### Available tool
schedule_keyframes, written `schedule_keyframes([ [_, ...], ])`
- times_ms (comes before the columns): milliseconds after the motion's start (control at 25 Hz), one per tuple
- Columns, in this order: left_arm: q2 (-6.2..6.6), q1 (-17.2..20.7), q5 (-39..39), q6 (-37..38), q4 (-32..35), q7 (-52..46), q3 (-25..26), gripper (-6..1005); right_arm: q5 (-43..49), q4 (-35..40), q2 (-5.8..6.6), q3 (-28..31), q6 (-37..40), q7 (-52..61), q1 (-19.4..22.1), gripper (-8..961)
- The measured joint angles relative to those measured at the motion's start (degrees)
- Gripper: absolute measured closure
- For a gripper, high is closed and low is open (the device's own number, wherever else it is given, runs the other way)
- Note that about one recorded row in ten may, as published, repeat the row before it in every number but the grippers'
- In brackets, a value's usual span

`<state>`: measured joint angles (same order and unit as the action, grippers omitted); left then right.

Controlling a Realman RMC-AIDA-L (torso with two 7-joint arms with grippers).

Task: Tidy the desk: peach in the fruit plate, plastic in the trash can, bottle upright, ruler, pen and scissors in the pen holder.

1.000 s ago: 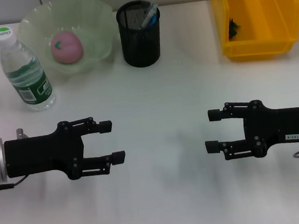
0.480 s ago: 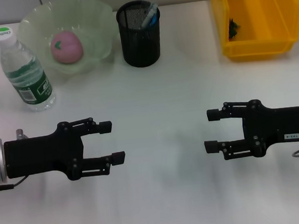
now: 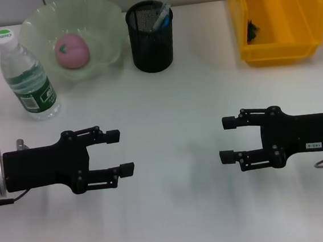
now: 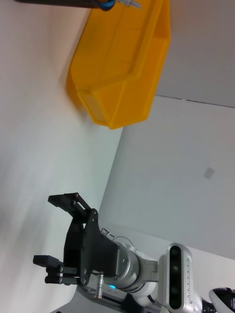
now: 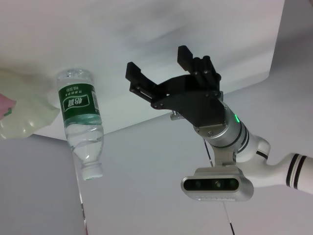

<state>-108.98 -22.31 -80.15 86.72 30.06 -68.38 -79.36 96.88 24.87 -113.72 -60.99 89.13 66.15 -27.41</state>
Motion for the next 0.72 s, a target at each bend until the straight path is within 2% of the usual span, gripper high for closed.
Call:
schedule_keyframes([
  [720,0.31,-0.20,0.00,0.21,0.09,0.00,0.34,199,-0.21,0.00,-0.09,0.00,-0.04,0.29,-0.40,163],
])
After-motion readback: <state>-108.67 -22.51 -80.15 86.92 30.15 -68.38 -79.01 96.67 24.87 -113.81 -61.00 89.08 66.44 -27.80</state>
